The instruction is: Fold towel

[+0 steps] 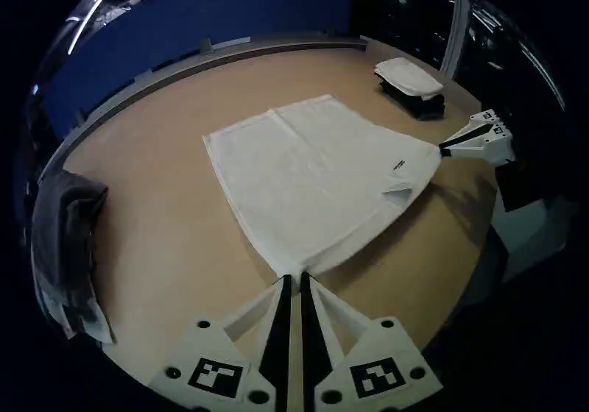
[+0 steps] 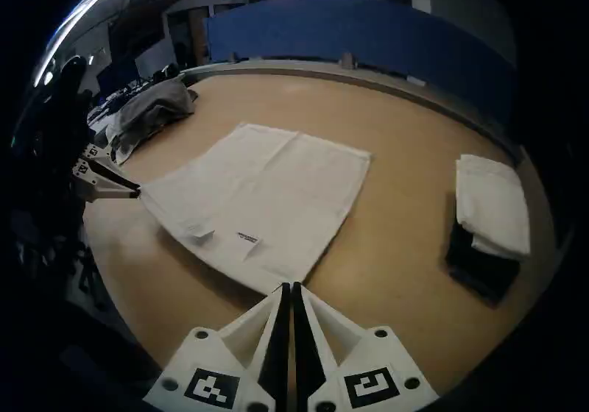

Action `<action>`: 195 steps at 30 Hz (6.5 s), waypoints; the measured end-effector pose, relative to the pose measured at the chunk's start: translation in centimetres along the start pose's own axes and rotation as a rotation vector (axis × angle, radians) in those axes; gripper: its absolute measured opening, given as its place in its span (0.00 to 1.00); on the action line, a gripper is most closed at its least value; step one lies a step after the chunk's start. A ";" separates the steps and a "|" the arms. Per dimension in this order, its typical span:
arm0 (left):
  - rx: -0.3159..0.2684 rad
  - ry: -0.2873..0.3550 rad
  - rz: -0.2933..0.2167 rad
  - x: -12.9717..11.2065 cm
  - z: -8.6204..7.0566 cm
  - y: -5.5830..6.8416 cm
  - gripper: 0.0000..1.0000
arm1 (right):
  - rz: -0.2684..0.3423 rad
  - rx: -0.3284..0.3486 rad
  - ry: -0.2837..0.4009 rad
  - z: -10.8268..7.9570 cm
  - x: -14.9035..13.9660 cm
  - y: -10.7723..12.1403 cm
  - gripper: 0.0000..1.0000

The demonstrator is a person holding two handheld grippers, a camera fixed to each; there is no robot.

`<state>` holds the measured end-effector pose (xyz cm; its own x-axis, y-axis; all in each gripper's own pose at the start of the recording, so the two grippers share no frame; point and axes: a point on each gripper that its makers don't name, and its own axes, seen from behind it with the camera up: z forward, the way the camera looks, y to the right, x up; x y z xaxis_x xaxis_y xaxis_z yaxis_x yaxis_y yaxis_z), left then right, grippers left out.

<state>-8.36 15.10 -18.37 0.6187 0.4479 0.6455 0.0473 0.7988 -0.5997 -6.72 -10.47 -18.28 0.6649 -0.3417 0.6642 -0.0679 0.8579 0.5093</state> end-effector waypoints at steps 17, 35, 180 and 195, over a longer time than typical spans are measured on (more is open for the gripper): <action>0.011 0.054 -0.052 3.7 -4.2 0.4 0.09 | 0.009 -0.003 0.057 -4.0 3.6 -0.3 0.02; 0.002 0.066 -0.113 4.7 -7.1 0.9 0.09 | 0.026 0.005 0.080 -6.8 5.4 -1.0 0.02; 0.199 0.010 -0.362 4.9 3.6 -8.3 0.91 | 0.052 -0.158 0.012 6.5 5.5 6.7 1.00; 0.202 -0.016 -0.433 0.8 1.5 -7.0 0.91 | 0.076 -0.097 -0.055 7.3 1.7 4.8 0.92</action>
<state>-9.36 10.42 -12.96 0.5632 0.0611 0.8240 0.1443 0.9746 -0.1710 -11.41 -9.74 -10.71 0.6184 -0.2923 0.7295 -0.0431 0.9143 0.4028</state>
